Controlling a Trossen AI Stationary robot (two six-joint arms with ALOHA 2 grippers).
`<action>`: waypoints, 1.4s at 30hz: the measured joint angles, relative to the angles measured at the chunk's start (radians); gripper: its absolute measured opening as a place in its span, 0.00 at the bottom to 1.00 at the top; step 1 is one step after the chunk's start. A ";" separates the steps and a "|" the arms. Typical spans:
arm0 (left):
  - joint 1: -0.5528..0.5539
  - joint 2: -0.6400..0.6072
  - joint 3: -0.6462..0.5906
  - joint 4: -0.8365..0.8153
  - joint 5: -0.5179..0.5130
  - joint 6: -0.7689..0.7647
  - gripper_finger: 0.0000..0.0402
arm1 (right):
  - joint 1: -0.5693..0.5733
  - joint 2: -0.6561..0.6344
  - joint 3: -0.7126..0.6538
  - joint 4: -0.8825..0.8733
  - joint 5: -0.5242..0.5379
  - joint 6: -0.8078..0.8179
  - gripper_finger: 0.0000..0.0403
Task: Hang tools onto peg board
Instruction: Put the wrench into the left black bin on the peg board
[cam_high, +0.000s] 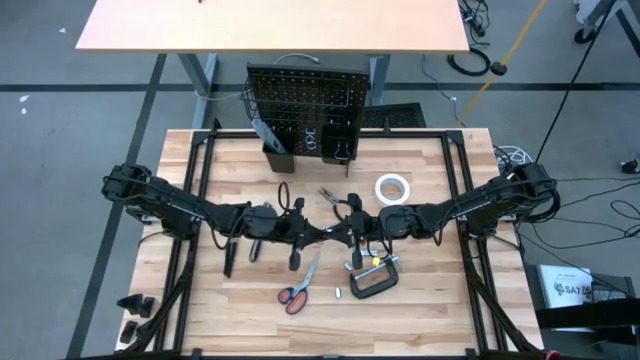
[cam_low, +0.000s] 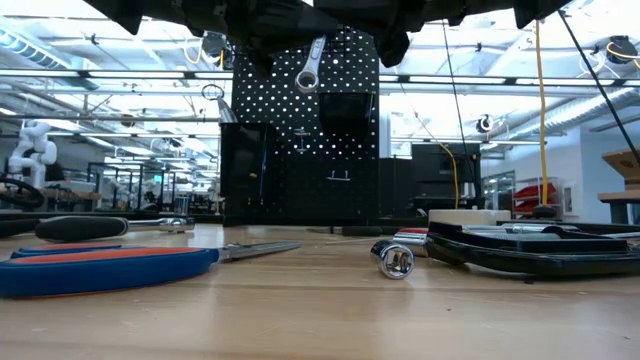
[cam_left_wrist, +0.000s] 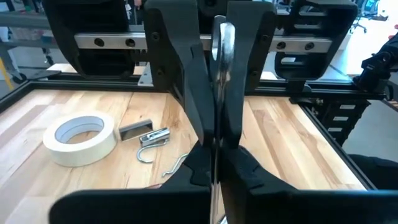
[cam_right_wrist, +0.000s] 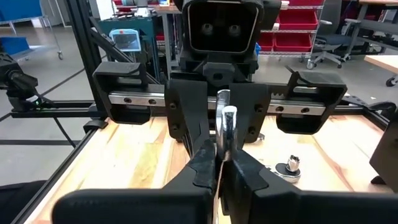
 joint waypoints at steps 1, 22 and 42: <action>0.000 0.000 0.000 0.000 0.000 0.000 0.02 | 0.000 0.000 0.000 0.000 0.000 0.000 0.02; 0.050 -0.121 -0.027 -0.123 -0.109 0.026 0.00 | 0.000 -0.274 0.000 -0.499 0.008 -0.044 0.45; 0.158 -0.518 -0.440 0.259 -0.713 -0.088 0.00 | 0.000 -0.305 0.000 -0.575 0.053 -0.011 0.45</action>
